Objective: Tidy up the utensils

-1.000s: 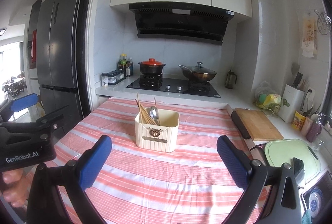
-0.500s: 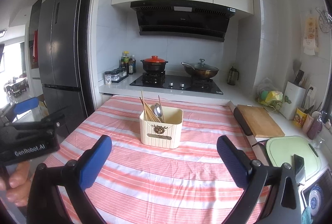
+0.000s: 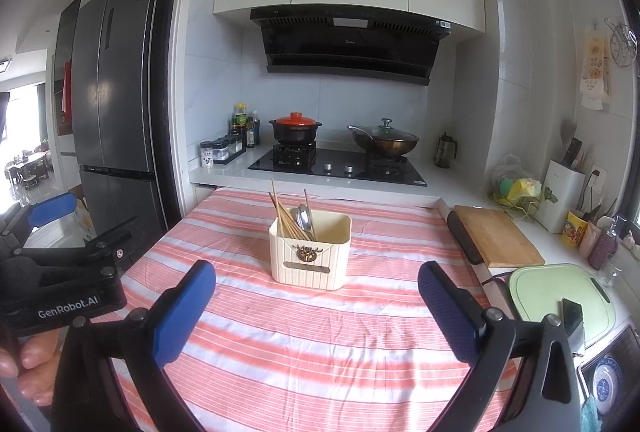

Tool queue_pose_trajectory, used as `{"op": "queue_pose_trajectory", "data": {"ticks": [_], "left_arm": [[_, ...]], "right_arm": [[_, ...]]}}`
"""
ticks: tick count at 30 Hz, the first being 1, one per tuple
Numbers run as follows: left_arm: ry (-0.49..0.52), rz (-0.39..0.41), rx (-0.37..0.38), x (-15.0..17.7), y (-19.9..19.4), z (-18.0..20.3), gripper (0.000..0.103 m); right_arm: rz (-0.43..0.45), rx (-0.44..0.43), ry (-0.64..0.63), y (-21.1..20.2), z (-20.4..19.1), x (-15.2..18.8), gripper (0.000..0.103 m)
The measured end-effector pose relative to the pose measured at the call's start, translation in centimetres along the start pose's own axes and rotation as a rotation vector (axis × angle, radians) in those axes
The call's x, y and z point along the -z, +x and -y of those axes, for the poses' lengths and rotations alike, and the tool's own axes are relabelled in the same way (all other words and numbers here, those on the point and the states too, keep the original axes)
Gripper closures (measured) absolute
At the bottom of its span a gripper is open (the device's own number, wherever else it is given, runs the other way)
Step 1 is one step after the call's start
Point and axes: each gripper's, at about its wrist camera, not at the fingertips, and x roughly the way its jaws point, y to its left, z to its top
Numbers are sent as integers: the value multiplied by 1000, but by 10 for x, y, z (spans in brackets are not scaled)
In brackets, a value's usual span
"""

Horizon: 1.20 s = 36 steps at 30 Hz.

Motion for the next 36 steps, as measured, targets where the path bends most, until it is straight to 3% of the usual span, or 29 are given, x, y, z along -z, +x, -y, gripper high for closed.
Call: {"op": "queue_pose_trajectory", "data": {"ticks": [36], "left_arm": [[19,-11,-1,3,5,0,0]], "right_arm": [[-16,-9,-10,2,-1,6,0]]}}
